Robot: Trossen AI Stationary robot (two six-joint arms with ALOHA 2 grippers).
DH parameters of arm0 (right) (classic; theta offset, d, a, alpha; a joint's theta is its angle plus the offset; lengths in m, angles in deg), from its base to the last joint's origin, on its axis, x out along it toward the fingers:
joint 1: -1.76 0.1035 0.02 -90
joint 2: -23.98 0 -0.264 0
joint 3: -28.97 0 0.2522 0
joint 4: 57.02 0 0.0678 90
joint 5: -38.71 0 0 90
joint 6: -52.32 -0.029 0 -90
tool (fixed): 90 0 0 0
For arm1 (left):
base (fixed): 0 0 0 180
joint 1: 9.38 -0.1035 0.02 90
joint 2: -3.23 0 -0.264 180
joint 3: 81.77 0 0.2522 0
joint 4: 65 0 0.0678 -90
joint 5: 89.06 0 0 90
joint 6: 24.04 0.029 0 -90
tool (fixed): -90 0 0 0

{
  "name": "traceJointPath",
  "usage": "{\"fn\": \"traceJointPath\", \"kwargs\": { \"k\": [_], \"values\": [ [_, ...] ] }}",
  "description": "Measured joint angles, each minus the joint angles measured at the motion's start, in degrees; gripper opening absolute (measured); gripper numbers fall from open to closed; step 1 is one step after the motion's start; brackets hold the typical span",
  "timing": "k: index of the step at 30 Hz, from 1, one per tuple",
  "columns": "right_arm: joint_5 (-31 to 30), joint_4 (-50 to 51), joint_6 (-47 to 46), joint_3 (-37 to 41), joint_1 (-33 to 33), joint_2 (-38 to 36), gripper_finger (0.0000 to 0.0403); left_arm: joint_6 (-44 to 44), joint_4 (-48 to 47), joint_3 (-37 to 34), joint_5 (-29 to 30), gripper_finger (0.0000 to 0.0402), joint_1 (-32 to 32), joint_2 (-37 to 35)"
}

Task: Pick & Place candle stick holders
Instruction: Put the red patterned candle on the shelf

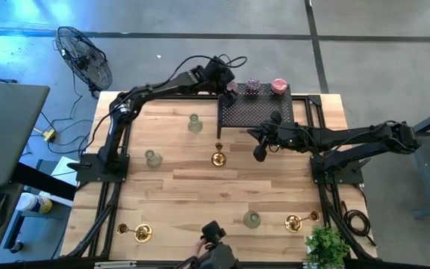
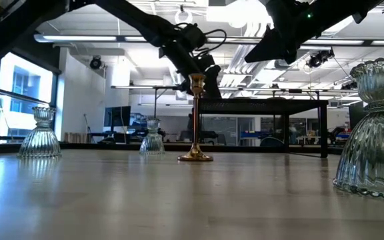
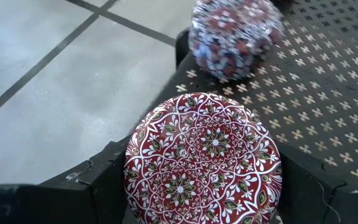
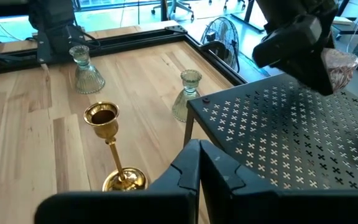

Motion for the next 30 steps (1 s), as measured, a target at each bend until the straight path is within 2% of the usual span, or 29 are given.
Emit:
{"fn": "traceJointPath", "kwargs": {
  "k": [20, 30],
  "values": [
    [0.2, 0.3, 0.0, 0.0, 0.0, 0.0, 0.0, -1.1, 2.3, -0.1, -1.2, 0.0296, -0.6, 1.8],
    [0.2, 0.4, 0.1, 0.0, 0.0, 0.0, 0.0, 0.3, 2.5, -0.1, -1.2, 0.0333, -0.6, 1.8]
  ]
}}
